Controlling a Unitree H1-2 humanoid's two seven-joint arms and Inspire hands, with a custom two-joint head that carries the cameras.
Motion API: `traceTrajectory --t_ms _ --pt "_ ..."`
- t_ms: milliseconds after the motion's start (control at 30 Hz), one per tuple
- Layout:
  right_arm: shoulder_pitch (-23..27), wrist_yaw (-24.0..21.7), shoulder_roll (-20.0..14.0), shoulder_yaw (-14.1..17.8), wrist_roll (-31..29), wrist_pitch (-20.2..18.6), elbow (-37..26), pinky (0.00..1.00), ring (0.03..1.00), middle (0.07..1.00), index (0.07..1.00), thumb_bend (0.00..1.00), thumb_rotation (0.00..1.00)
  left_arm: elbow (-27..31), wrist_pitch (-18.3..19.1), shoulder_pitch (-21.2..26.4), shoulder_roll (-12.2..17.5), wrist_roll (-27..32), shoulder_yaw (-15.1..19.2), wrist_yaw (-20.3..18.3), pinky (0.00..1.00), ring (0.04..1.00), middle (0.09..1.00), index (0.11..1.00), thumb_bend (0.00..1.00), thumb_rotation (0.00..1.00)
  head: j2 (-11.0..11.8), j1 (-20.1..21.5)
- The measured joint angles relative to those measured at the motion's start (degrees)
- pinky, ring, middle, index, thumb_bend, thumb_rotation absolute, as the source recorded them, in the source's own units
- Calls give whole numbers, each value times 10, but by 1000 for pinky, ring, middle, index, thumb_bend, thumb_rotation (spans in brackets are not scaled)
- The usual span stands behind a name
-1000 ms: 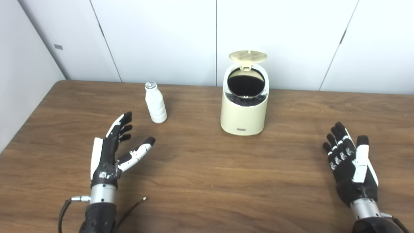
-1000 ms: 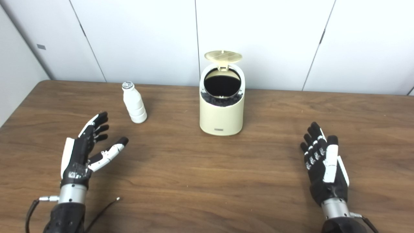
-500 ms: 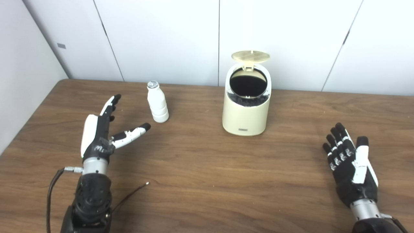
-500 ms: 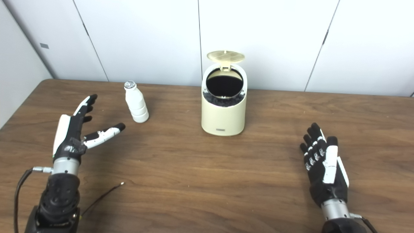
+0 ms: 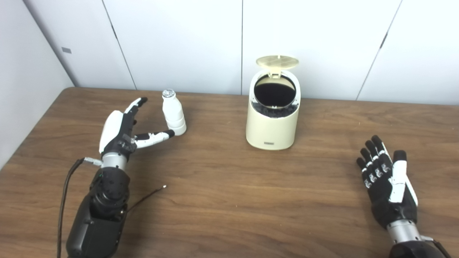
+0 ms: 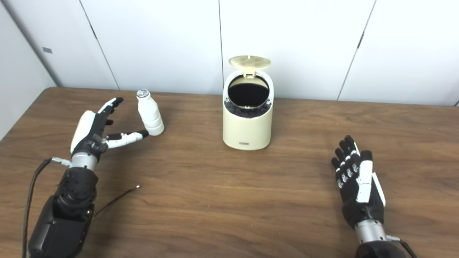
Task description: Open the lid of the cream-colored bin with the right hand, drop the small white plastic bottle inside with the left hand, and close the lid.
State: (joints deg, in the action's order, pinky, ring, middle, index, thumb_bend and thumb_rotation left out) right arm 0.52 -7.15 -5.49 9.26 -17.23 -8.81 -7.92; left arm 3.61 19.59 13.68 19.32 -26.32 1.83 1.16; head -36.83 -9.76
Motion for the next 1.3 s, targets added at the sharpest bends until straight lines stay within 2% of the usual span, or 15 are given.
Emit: traceTrajectory --t_ms 200,400,800,1300 --pt "0 3 6 -2 0 -1 -4 1000 998 989 983 614 1000 -21 -1 32 12 -22 -26 0 781 872 856 861 927 319 -2 4" --pt "0 6 10 -5 1 -2 -13 1000 997 983 974 623 1000 -51 -5 45 13 -28 -43 0 785 875 851 855 943 340 -2 8" --pt "1 18 11 -10 6 -2 -14 1000 995 981 976 617 1000 -71 -12 65 28 -47 -70 -1 750 859 837 838 936 328 -5 14" --pt "4 23 13 -19 7 -2 -14 1000 1000 974 977 634 1000 -95 -28 73 36 -48 -73 0 690 788 756 807 905 271 -4 22"
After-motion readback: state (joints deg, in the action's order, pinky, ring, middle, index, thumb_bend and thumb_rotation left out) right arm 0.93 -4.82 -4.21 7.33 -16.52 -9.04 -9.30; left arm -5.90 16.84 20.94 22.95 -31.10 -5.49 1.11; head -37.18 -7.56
